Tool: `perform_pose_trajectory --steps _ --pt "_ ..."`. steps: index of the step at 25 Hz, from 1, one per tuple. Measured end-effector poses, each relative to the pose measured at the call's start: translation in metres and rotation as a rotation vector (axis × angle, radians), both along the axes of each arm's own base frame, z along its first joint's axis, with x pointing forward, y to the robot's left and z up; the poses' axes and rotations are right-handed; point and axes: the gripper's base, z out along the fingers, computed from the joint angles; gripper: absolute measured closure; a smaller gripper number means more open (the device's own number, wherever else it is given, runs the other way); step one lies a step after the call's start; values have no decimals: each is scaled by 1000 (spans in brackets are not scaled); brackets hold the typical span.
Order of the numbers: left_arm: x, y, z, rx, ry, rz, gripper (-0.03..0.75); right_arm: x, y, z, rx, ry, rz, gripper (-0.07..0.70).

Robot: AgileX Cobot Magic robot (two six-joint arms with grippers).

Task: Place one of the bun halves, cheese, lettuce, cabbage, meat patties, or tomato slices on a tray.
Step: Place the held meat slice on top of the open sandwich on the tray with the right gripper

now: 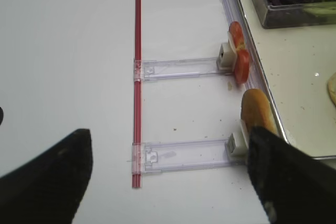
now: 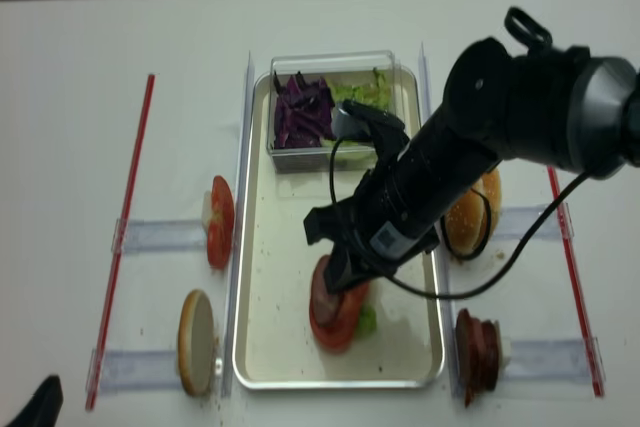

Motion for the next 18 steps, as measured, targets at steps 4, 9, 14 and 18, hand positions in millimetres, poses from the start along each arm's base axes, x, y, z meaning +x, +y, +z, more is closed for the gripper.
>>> perform_pose_trajectory --steps 4,9,14,18 --pt "0 0 0 0 0 0 161 3 1 -8 -9 6 -3 519" --pt "0 0 0 0 0 0 161 5 3 -20 -26 20 8 519" --pt "0 0 0 0 0 0 161 6 4 -24 -26 27 5 519" --pt "0 0 0 0 0 0 161 6 4 -24 -27 26 4 519"
